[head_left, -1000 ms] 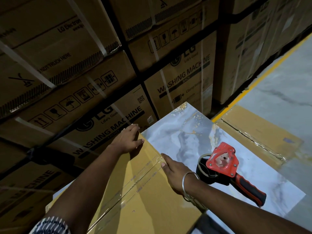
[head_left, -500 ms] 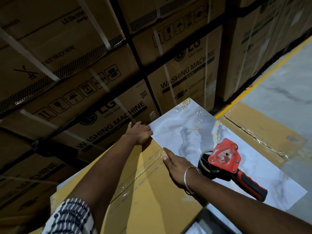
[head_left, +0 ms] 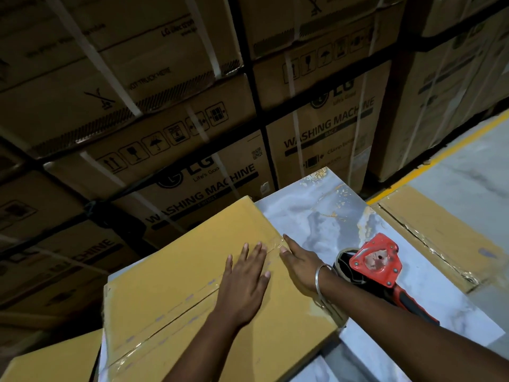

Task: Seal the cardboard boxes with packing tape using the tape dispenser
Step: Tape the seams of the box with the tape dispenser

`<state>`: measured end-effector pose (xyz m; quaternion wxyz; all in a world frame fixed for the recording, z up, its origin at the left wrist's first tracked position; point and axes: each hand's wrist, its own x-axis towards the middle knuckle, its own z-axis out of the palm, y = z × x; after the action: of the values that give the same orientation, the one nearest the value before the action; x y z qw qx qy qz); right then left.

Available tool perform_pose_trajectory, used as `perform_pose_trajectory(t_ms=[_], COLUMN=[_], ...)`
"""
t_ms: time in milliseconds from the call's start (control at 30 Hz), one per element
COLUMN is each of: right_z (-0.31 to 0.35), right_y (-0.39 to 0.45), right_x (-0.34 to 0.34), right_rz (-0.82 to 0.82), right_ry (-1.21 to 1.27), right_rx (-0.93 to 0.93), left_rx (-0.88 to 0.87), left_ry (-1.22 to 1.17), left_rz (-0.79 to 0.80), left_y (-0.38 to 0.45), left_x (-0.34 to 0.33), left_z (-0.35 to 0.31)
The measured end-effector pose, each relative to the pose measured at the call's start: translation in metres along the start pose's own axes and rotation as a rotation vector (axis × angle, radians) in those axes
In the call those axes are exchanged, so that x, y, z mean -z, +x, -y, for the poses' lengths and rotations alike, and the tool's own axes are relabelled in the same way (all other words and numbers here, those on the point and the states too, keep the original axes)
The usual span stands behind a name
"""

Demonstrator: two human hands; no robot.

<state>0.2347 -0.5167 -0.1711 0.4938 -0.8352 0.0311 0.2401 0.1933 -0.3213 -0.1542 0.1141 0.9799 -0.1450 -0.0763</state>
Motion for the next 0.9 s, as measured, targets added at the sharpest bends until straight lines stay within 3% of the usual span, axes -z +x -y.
perform_pose_trajectory(t_ms=[233,500,700,900], right_z=[0.001,0.012,0.014,0.02], right_y=[-0.003,-0.025,-0.031,-0.029], right_x=[-0.002,-0.01,-0.021,-0.023], right_rz=[-0.033,-0.234,-0.292,-0.291], right_ry=[-0.102,-0.532,-0.795,-0.958], right_rx=[0.006,0.222,0.421,0.45], left_rx=[0.142,0.383,0.449,0.455], left_ry=[-0.011,-0.062,-0.067,-0.072], left_rz=[-0.003,-0.117,-0.193,-0.305], left_y=[-0.077,-0.153,-0.163,-0.161], left_x=[-0.001,-0.013,-0.017,-0.022], left_z=[0.034,0.078,0.077,0.082])
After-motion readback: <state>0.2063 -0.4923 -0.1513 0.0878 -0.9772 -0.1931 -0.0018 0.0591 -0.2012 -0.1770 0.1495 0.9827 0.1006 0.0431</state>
